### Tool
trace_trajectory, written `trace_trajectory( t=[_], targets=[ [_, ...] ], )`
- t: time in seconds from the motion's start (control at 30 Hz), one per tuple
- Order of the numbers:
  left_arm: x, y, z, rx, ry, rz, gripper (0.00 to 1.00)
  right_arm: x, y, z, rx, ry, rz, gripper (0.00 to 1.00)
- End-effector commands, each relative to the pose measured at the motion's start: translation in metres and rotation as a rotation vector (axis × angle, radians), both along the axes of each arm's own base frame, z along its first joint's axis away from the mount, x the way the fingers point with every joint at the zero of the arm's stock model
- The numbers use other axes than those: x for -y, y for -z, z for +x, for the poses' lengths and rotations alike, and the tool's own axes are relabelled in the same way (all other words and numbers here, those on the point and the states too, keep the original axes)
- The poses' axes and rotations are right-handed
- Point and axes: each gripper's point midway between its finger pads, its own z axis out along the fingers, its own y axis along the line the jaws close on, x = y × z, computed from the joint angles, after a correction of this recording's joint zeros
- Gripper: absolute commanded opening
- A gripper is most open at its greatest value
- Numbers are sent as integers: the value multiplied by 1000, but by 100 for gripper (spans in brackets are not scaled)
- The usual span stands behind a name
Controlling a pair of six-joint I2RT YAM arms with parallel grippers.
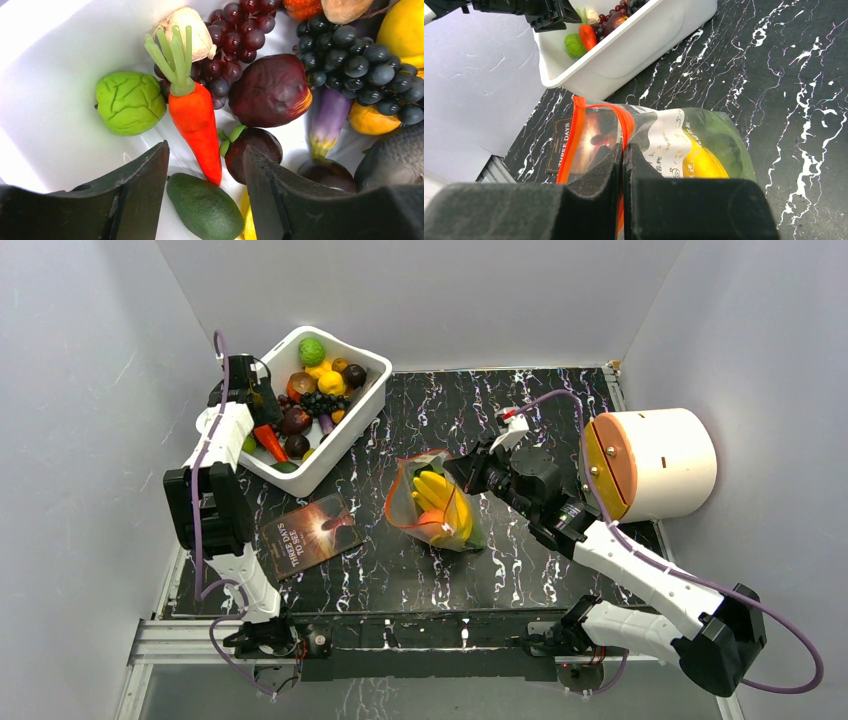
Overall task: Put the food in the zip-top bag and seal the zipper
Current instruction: Place the fake fruit in the zipper food storage bag, then pick up the fake vegetable from the bin.
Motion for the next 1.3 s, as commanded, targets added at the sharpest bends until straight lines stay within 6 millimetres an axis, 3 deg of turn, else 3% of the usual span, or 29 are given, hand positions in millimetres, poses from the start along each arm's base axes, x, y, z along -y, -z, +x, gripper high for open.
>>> trace_trajectory(
  t=[0.0, 0.4, 0.57, 0.9, 1.03, 1.27],
  targets=[
    [-14, 4, 1, 16, -60, 4, 57, -4, -58, 5, 130, -6, 103, 0],
    [-38, 38, 28, -24, -94, 7, 58, -3, -60, 6, 126, 5, 109, 0],
    [-38, 42, 39, -10, -42, 8, 52, -2, -56, 6, 116, 11, 105, 0],
    [-29, 30, 46, 23, 32, -18, 29, -3, -59, 8, 116, 16, 124, 0],
    [-25, 22, 42, 25, 47, -30, 26, -2, -60, 6, 114, 18, 136, 0],
    [-9, -13, 30, 81, 111, -38, 25, 5, -53, 6, 83, 55, 136, 0]
  ],
)
